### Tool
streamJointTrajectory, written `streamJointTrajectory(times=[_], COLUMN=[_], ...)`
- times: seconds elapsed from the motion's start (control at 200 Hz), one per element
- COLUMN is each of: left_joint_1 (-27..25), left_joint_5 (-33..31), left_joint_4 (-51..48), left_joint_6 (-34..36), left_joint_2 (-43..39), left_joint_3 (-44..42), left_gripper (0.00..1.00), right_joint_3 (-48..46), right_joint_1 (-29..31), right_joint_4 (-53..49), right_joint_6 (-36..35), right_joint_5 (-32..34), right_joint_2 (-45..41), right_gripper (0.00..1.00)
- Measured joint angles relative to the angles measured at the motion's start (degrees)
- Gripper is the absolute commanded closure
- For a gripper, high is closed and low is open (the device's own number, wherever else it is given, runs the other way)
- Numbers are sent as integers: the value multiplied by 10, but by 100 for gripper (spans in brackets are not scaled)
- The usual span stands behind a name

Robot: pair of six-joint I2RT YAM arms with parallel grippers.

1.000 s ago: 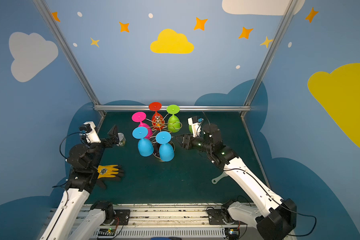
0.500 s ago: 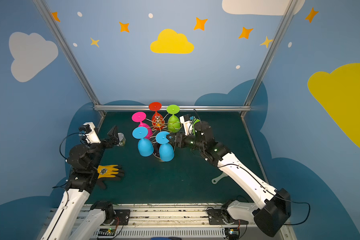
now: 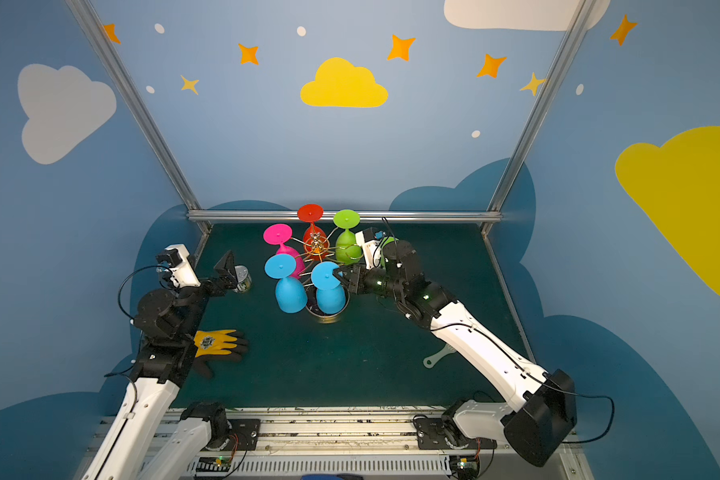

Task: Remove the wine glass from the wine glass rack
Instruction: 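Position the open right gripper around the light blue glass foot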

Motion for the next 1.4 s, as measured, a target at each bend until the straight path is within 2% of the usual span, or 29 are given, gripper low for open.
streamJointTrajectory(times=[0.33,1.402], left_joint_1=[1,1], left_joint_5=[0,0], left_joint_4=[0,0], left_joint_6=[-1,-2], left_joint_2=[0,-3], left_joint_3=[0,0], left_gripper=[1,1], right_joint_3=[2,31], right_joint_1=[0,0], right_joint_4=[23,49], right_joint_6=[16,52], right_joint_5=[-15,-46], right_joint_2=[-9,11], right_gripper=[100,100])
